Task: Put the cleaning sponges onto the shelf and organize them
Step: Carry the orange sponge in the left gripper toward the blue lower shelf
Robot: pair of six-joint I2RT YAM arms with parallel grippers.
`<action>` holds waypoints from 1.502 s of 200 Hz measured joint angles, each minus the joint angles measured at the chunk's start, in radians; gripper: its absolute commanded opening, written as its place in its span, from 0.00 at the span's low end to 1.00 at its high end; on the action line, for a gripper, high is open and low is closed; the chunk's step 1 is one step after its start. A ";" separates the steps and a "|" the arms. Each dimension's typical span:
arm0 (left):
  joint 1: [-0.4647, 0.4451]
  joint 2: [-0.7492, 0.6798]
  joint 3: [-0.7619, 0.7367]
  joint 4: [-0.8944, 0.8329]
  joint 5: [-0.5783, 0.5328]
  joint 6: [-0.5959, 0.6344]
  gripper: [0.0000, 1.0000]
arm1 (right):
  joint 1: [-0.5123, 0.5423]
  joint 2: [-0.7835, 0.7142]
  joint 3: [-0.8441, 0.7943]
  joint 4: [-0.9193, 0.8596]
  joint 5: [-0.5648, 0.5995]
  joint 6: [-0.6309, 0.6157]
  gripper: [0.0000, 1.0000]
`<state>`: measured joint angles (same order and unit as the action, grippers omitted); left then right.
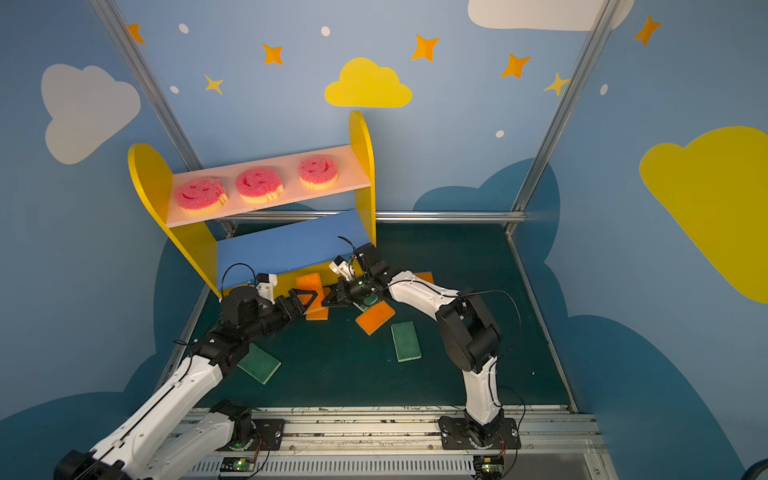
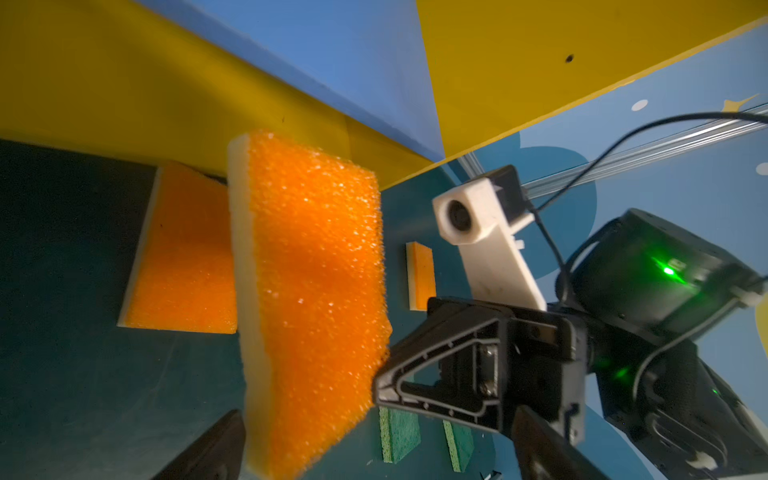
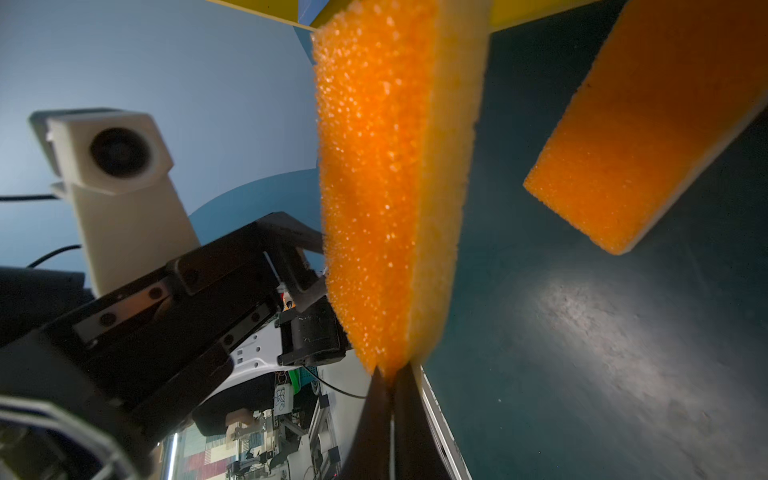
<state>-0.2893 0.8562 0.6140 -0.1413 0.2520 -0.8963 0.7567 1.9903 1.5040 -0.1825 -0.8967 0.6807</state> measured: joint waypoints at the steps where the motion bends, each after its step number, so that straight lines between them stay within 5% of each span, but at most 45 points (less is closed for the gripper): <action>1: 0.000 -0.003 0.001 -0.003 -0.002 0.002 0.99 | 0.000 0.002 0.003 0.000 0.000 0.000 0.00; 39: 0.003 -0.122 0.023 -0.106 -0.069 0.046 0.95 | 0.011 0.101 0.160 -0.032 -0.007 -0.004 0.00; 72: 0.017 -0.169 -0.037 -0.127 -0.090 0.033 0.48 | 0.028 0.149 0.243 -0.043 -0.018 -0.002 0.00; 98: 0.021 -0.217 -0.144 -0.089 -0.124 -0.017 0.55 | 0.035 0.157 0.259 -0.046 -0.030 0.006 0.00; 129: 0.020 -0.343 -0.336 0.073 -0.211 -0.113 0.47 | 0.039 0.157 0.259 -0.047 -0.032 0.020 0.00; 174: 0.011 -0.492 -0.463 0.224 -0.377 -0.221 0.50 | 0.039 0.157 0.259 -0.040 -0.024 0.055 0.00; 234: -0.004 -0.361 -0.465 0.461 -0.413 -0.264 0.53 | 0.039 0.157 0.259 0.012 -0.010 0.127 0.00; 300: -0.031 -0.240 -0.465 0.593 -0.417 -0.264 0.46 | 0.058 0.158 0.303 0.031 -0.010 0.154 0.00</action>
<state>-0.3202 0.6163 0.1493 0.4519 -0.1650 -1.1603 0.8143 2.1483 1.8072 -0.1516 -0.9066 0.8352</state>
